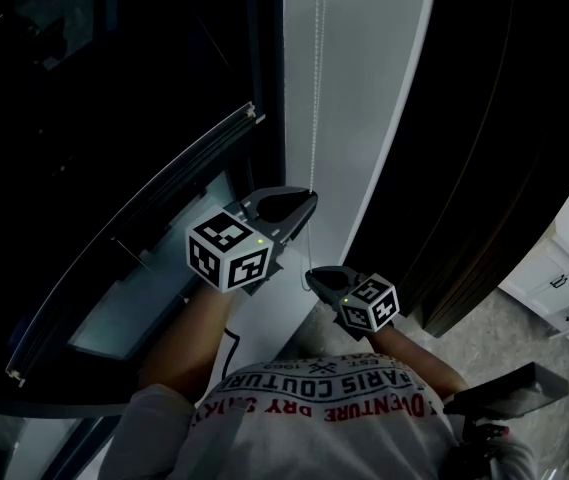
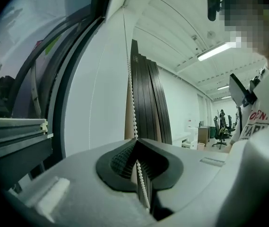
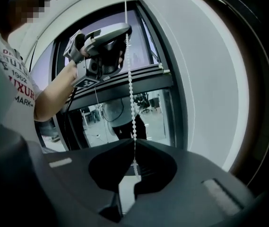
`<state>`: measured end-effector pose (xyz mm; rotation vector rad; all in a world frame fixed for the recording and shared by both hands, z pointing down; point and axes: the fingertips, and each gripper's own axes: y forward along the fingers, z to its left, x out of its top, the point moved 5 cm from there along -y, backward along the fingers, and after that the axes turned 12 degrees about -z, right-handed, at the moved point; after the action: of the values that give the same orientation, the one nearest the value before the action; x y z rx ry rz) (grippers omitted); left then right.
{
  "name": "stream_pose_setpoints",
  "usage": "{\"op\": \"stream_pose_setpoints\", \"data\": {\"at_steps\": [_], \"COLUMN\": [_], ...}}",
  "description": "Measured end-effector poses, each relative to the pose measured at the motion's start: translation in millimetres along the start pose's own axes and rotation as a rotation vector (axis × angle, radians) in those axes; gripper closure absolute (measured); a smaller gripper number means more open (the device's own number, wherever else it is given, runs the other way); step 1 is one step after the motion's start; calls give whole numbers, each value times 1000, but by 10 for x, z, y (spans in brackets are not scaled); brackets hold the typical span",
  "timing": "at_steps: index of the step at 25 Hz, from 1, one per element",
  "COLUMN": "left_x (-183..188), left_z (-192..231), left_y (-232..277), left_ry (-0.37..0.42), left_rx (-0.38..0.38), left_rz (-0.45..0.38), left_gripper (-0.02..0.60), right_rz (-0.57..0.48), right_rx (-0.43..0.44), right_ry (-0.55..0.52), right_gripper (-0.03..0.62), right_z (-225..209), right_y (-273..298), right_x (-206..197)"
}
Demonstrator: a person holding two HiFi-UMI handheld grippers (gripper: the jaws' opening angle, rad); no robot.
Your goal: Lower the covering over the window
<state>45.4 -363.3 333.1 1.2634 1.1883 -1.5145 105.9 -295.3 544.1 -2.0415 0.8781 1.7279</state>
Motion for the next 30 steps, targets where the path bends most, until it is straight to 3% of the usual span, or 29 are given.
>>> {"op": "stream_pose_setpoints", "data": {"at_steps": [4, 8, 12, 21, 30], "left_x": [-178, -348, -582, -1055, -1555], "left_z": [61, 147, 165, 113, -8], "left_y": [-10, -42, -95, -54, -127], "left_ry": [-1, 24, 13, 24, 16], "left_rx": [15, 52, 64, 74, 55], "left_rz": [12, 44, 74, 130, 233], "left_gripper": [577, 577, 577, 577, 577], "right_rz": [64, 75, 26, -172, -242], "right_rx": [-7, -9, -16, -16, 29], "right_ry": [-15, -13, -28, -93, -156], "right_gripper": [580, 519, 483, 471, 471], "right_z": [-52, -120, -181, -290, -140], "right_y": [-24, -71, -122, -311, -267], "right_x": [-94, -65, 159, 1144, 1603]}}
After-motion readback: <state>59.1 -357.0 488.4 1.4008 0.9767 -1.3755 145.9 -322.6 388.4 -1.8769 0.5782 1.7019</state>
